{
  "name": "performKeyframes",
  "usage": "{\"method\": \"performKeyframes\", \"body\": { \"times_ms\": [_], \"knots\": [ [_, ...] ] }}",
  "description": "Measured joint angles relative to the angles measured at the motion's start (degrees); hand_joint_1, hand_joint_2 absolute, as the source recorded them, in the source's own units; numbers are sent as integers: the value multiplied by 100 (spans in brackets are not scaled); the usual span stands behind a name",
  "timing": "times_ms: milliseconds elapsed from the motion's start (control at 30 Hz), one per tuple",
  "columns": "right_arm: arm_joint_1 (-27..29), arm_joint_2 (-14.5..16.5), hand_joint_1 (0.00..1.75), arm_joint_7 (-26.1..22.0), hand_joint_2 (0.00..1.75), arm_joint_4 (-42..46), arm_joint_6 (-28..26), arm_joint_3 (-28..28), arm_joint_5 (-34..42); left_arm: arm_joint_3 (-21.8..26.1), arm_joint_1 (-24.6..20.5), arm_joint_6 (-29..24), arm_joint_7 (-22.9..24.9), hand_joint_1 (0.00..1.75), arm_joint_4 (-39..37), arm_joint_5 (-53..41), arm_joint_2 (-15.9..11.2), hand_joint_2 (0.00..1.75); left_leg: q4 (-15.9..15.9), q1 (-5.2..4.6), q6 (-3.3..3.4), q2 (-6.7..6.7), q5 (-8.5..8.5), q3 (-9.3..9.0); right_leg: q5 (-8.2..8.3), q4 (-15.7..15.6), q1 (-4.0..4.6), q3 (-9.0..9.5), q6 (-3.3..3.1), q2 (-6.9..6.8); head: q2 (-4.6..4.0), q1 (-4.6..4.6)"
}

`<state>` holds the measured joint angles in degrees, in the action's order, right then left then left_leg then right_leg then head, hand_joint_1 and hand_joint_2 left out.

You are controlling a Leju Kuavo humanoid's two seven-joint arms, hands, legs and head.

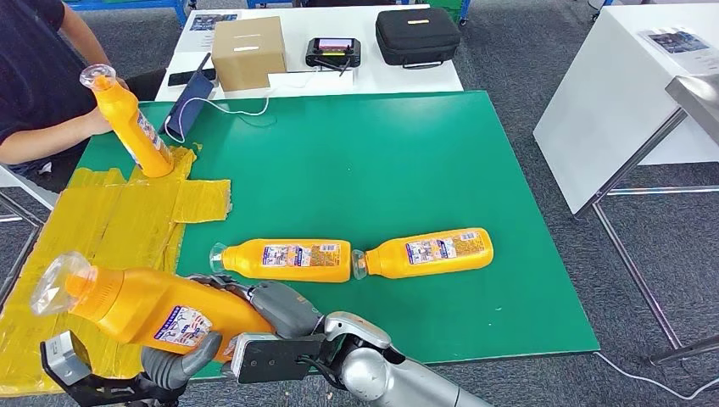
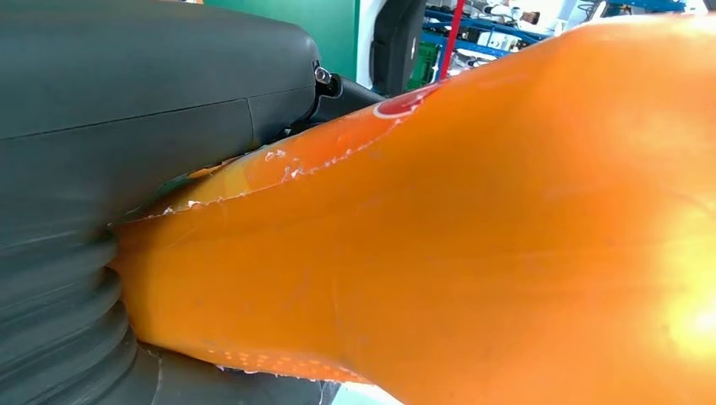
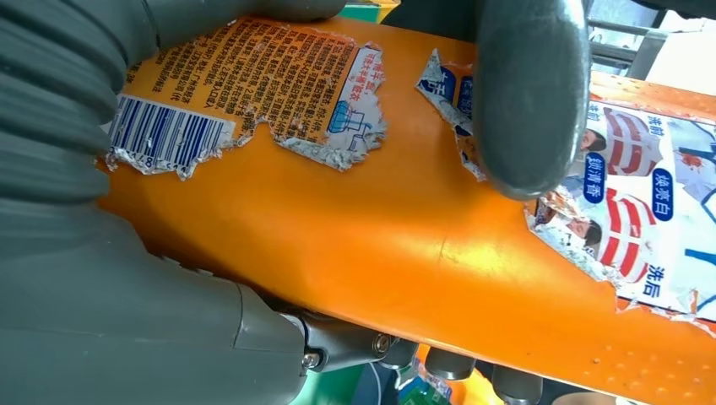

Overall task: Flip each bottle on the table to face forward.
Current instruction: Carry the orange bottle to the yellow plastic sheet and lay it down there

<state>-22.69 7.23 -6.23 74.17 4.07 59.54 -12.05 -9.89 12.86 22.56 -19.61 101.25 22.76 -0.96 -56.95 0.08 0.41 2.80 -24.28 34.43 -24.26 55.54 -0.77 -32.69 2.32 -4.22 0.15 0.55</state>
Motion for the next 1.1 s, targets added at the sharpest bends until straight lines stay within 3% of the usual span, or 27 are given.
{"method": "performKeyframes", "body": {
  "times_ms": [200,233,333,367,533,700,867,1100],
  "knots": [
    [-6,0,175,0,175,-51,-6,-2,-1,4,4,-5,0,175,-14,19,0,175,0,0,0,0,0,0,0,0,0,-1,0,0,0,0],
    [-6,0,146,0,175,-60,-12,-4,-1,5,7,-15,0,175,-14,23,0,175,0,0,0,0,0,0,0,0,0,-1,0,0,0,0],
    [7,-8,15,27,175,-89,-103,-41,-22,22,12,-193,-2,175,-11,-133,0,175,0,0,0,0,0,0,0,0,0,-2,0,0,0,0],
    [26,-17,0,47,175,-98,-169,-72,-38,41,12,-341,-5,175,1,-304,0,175,0,0,0,0,0,0,0,0,0,-3,0,0,0,1],
    [249,-111,0,133,175,-106,-532,-393,-158,168,-7,-1293,65,175,211,-1509,-26,175,-1,-1,0,0,0,0,0,-1,-1,-4,0,0,0,1],
    [660,-337,0,336,175,92,-1019,-1074,-604,600,-172,-2302,249,175,449,-2983,-174,175,-1,0,0,-2,1,0,1,0,0,-3,0,-2,0,-1],
    [894,-560,0,479,175,473,-1044,-1891,-1124,967,-378,-2576,426,175,568,-3798,-293,175,-1,-1,0,1,2,1,2,0,0,-2,0,0,0,0],
    [974,-716,0,669,175,843,-838,-2550,-1717,1051,-627,-3159,823,175,597,-5547,-330,175,-2,-3,1,0,2,2,3,0,-2,-4,1,0,0,1]
  ]
}}
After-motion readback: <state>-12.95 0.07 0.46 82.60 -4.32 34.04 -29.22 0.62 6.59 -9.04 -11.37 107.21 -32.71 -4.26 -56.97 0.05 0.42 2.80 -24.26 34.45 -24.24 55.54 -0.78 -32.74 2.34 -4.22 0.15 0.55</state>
